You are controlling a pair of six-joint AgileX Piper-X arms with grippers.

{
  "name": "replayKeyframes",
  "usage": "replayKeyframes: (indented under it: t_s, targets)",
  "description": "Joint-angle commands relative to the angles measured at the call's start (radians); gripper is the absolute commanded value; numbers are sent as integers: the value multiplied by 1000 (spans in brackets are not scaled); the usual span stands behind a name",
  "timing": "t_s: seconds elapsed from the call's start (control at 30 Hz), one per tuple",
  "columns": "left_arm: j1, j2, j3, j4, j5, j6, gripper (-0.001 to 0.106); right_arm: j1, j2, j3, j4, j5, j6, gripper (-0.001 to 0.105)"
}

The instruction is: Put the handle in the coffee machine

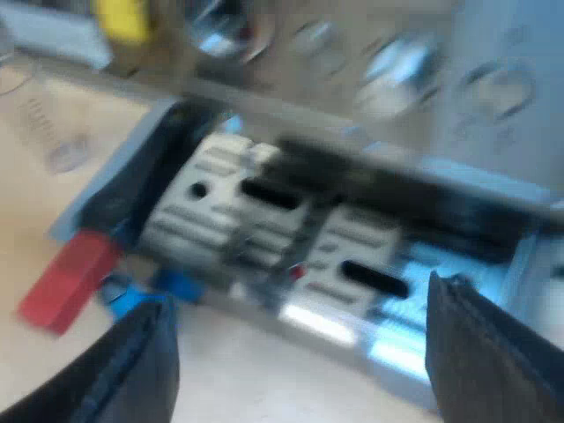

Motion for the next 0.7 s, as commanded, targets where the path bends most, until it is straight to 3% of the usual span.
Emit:
replayKeyframes:
  t_s: [0.03, 0.2, 0.3, 0.43, 0.53, 0.63, 0.7]
  targets:
    - [21, -37, -61, 6, -46, 4, 49, -97, -14, -83, 64, -15, -67, 62]
    - [35, -62, -150, 21, -58, 2, 49, -202, -23, -147, 114, -20, -141, 62]
    - [34, -62, -211, 44, -58, 2, 49, -391, -63, -183, 127, -120, -186, 62]
    - [35, -62, -273, 55, -58, 14, 59, -658, -107, -183, 127, -182, -192, 62]
    - [35, -62, -311, 56, -58, 71, 71, -830, -139, -183, 127, -261, -199, 62]
    - [35, -62, -322, 56, -63, 70, 69, -974, -176, -180, 127, -354, -216, 62]
    - [35, -68, -322, 58, -62, 70, 70, -1007, -212, -176, 119, -349, -219, 62]
